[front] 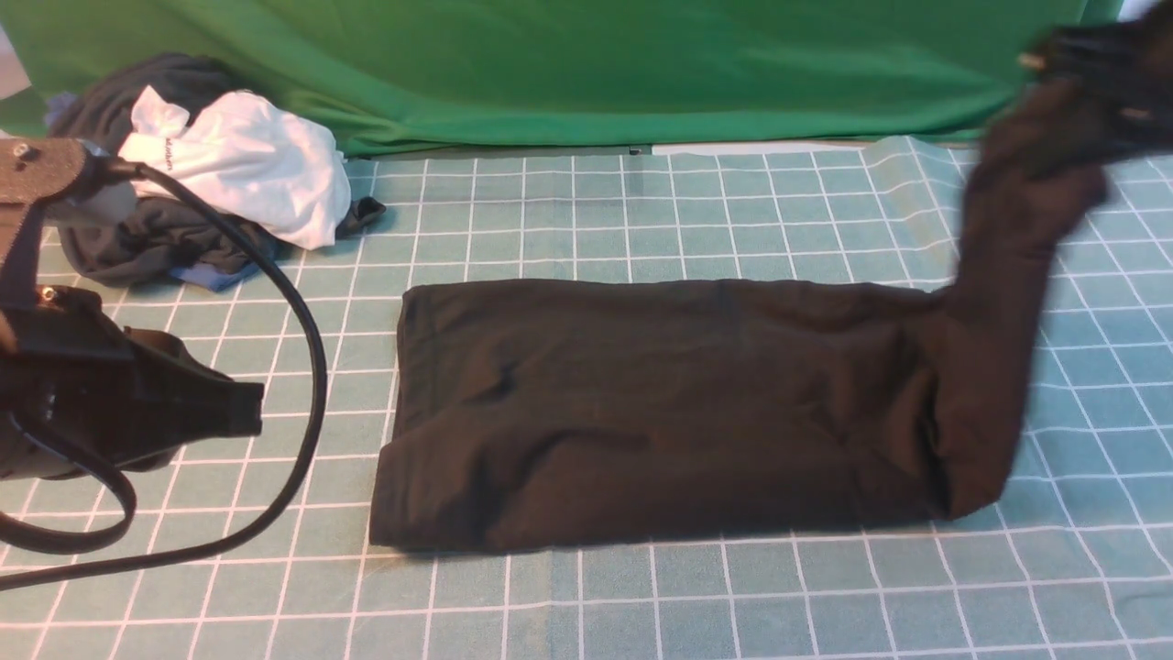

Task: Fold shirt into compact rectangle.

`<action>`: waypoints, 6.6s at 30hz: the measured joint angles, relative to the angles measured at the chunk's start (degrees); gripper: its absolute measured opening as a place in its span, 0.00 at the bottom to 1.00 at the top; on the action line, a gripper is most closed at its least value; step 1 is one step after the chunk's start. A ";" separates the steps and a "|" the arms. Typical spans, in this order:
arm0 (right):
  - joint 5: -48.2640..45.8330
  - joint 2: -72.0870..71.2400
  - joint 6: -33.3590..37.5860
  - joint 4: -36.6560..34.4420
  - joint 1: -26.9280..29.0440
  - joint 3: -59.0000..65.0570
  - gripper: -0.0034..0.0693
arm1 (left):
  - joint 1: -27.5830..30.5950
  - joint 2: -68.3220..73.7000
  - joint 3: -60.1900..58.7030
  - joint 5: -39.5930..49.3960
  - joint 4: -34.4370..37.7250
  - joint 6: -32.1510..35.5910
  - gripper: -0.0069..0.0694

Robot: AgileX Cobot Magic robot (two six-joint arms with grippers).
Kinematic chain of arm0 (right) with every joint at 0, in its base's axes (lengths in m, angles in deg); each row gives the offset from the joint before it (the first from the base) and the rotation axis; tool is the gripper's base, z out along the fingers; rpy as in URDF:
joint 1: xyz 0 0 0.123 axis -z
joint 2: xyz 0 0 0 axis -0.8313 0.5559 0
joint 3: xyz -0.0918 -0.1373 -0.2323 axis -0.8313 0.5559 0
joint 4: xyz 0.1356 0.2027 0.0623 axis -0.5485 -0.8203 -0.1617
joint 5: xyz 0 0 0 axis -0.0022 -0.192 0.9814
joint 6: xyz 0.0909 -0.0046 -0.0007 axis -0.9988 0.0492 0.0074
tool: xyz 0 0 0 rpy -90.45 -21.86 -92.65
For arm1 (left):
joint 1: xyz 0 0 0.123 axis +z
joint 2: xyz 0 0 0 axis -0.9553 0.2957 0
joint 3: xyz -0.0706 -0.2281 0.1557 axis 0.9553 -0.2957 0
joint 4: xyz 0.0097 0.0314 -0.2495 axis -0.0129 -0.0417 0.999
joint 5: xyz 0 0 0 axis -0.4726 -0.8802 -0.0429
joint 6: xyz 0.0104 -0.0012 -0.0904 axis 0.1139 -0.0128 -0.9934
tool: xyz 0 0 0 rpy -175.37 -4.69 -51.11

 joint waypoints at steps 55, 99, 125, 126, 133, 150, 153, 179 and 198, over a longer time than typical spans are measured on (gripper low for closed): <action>-2.13 21.12 3.51 3.94 -26.97 -23.86 0.12 | 0.00 2.31 0.00 1.28 9.18 4.87 0.11; 14.45 13.04 2.00 9.75 -21.61 20.05 0.07 | 0.00 40.75 7.26 -5.42 8.88 5.03 0.11; 57.30 -69.28 7.98 20.22 -19.77 49.73 0.07 | 0.00 -39.36 -7.55 -3.05 14.07 5.03 0.11; 60.15 -72.81 8.04 20.29 -19.77 53.04 0.07 | 0.00 -41.64 -9.45 -3.91 14.42 5.03 0.11; 70.97 -88.92 8.10 20.48 -19.77 67.41 0.07 | 0.00 -48.96 -20.44 -13.96 16.58 5.03 0.11; 72.49 -94.08 8.04 20.96 -19.77 68.87 0.19 | 0.00 -48.78 -27.53 -23.23 17.01 5.03 0.11; 72.49 -94.08 8.04 20.96 -19.77 68.87 0.21 | 0.00 -48.78 -27.53 -23.23 17.01 5.03 0.11; 72.53 -94.08 8.04 20.96 -19.77 68.87 0.30 | 14.10 -53.97 -39.03 -33.47 7.49 10.05 0.11; 72.48 -94.08 8.04 20.96 -19.70 68.87 0.34 | 17.67 -53.94 -47.53 -34.08 7.30 11.28 0.11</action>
